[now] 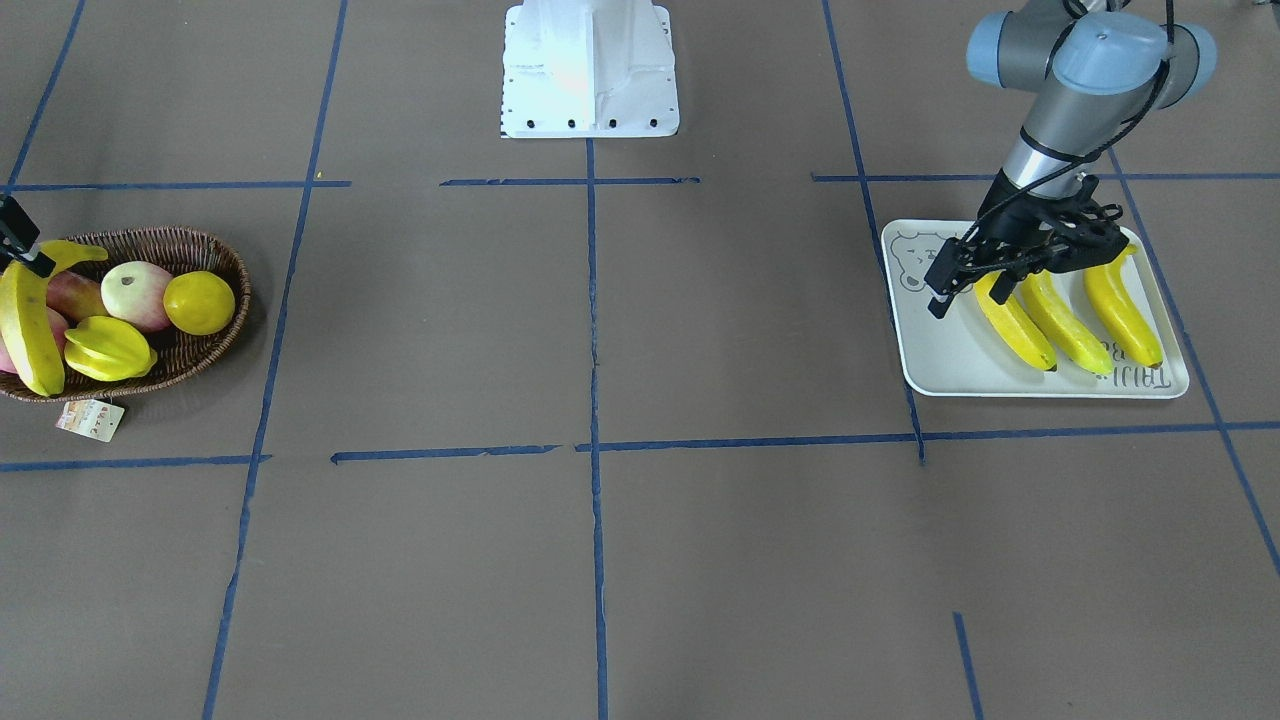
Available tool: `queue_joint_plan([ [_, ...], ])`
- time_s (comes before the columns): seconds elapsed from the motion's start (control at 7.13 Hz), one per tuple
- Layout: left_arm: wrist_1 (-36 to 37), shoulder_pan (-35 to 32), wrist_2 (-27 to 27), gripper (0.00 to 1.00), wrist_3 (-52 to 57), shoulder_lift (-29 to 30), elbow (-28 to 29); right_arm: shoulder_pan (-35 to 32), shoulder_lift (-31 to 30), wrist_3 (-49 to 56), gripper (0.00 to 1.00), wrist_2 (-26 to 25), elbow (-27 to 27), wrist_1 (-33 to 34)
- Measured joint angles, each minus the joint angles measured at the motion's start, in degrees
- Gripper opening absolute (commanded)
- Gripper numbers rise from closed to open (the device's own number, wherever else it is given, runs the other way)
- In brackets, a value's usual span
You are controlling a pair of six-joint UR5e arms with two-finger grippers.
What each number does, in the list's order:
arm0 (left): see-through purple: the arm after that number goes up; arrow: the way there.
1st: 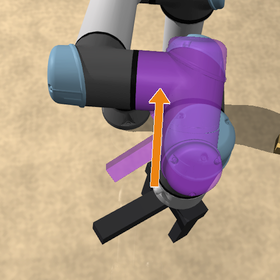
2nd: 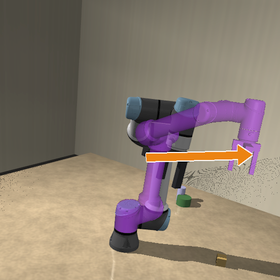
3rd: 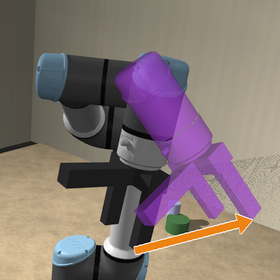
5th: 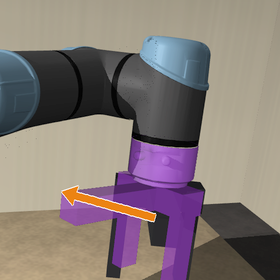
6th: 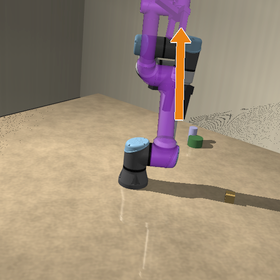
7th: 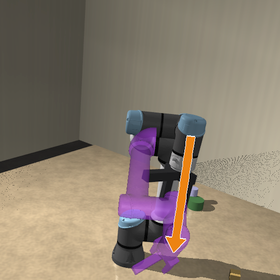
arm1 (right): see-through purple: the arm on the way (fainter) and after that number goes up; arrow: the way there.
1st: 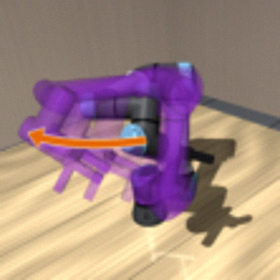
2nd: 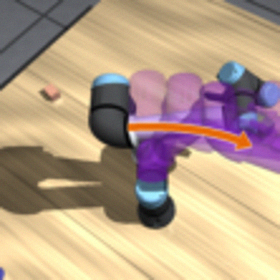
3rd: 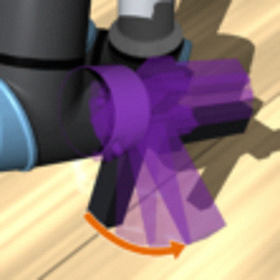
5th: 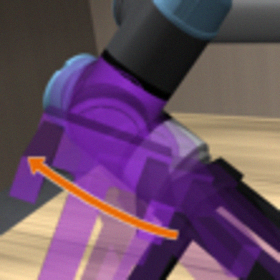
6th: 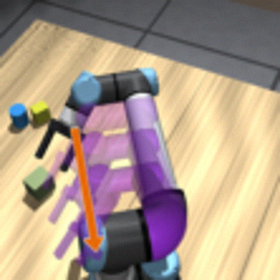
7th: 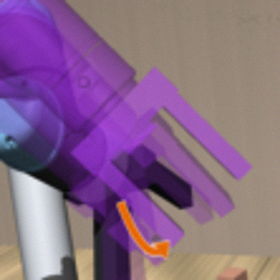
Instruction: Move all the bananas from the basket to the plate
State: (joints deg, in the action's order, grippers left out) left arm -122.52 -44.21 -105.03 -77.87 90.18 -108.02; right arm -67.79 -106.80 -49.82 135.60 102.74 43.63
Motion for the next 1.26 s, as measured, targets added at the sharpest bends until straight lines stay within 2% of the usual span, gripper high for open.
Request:
queue_joint_plan([
  [0.28, -0.1, 0.0, -0.1, 0.99, -0.3, 0.4, 0.0, -5.9, 1.5, -0.2, 0.0, 7.0, 3.7, 0.5],
  [0.56, -0.1, 0.5, -0.5, 1.0, -4.2, 4.6, 0.0, -2.5, 9.2, -4.0, 0.0, 7.3, 5.4, 0.9],
  [0.7, -0.2, 1.4, -0.8, 1.0, -8.3, 8.0, 0.0, 2.5, 15.0, -10.5, 0.0, 4.3, 5.6, 0.9],
  [0.98, -0.8, 3.3, -0.8, 0.99, -18.4, 15.1, -0.1, 12.5, 24.7, -25.2, 0.0, -4.8, 6.1, 0.9],
  [1.26, -0.9, 5.6, -0.8, 0.99, -27.6, 22.4, 0.0, 22.0, 29.8, -33.0, 0.0, -14.8, 7.7, 1.1],
])
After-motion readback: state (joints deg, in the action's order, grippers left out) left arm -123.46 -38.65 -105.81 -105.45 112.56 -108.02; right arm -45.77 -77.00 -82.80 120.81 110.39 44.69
